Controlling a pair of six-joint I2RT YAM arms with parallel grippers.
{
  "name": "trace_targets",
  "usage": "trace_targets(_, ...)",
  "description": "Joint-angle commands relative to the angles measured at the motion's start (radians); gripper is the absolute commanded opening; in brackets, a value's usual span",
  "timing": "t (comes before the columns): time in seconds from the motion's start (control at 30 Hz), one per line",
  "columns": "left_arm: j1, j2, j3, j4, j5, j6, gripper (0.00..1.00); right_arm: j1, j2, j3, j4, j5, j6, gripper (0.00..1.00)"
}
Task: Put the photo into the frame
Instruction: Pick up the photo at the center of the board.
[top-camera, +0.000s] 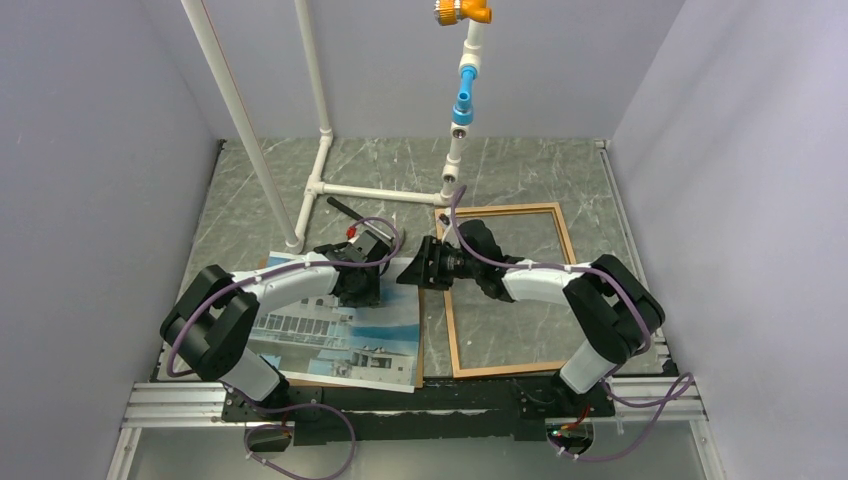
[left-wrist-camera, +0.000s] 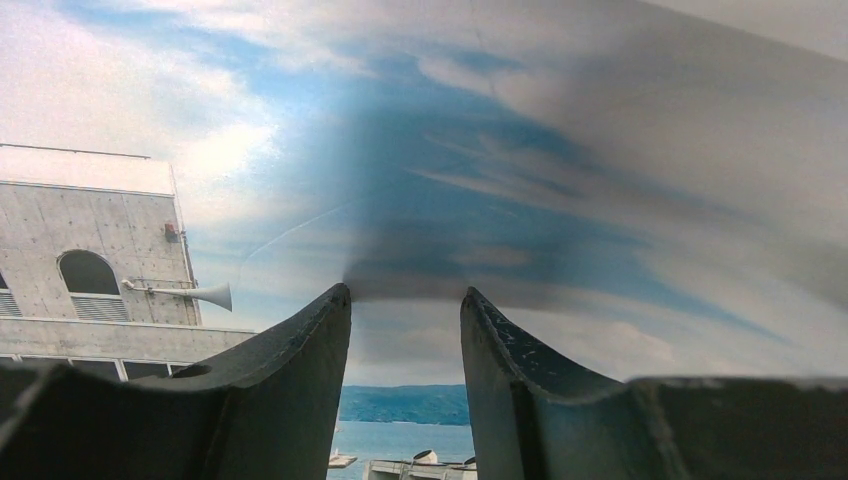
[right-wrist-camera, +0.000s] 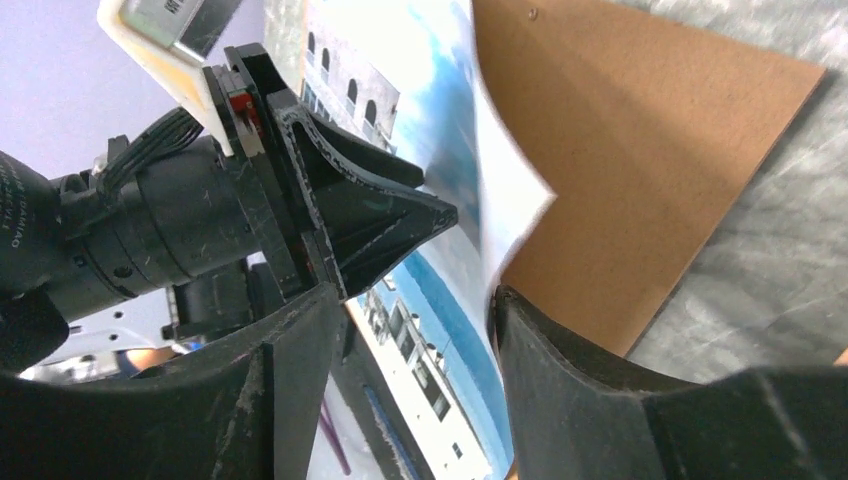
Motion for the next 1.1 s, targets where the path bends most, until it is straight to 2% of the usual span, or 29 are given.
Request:
trace_targets(0.0, -0.006, -0.042, 0.003, 0.003, -0.006, 0.007, 0.50, -0.001, -0.016, -0.061, 0.211, -0.055, 0.143, 0.62)
trace_targets(0.17, -0.005, -0.042, 0.003, 0.006, 0.000, 0.006, 0.50, 0.000, 0.037, -0.077, 0.197, -0.013, 0.108, 0.62)
trace_targets(0.3, -0.005, -0.049, -0.002, 0.017, 0.004, 0.006, 0.50, -0.001, 0.108, -0.068, 0.263, -0.027, 0.126, 0.56)
trace_targets(0.4, -0.005, -0.052, -0.006, 0.017, 0.004, 0.006, 0.50, 0.000, 0.133, -0.056, 0.277, -0.021, 0.134, 0.41)
trace_targets(0.53, -0.006, -0.078, -0.006, 0.020, 0.006, 0.012, 0.51, 0.000, 0.090, -0.026, 0.177, 0.009, 0.087, 0.07)
trace_targets(0.57, -0.006, -0.096, -0.010, 0.027, 0.010, 0.014, 0.52, -0.001, 0.063, -0.021, 0.133, 0.023, 0.070, 0.01)
trace_targets(0.7, -0.005, -0.237, -0.037, 0.108, 0.060, 0.030, 0.64, -0.001, -0.113, 0.020, -0.133, 0.133, -0.031, 0.00)
trace_targets(0.9, -0.006, -0.493, -0.086, 0.237, 0.149, 0.050, 0.95, -0.001, -0.547, 0.189, -0.743, 0.484, -0.238, 0.00)
trace_targets(0.97, -0.006, -0.558, -0.097, 0.264, 0.158, 0.049, 0.99, -0.001, -0.681, 0.283, -0.916, 0.620, -0.296, 0.00)
trace_targets(1.07, -0.007, -0.614, -0.098, 0.285, 0.168, 0.047, 0.99, -0.004, -0.832, 0.450, -1.125, 0.806, -0.356, 0.00)
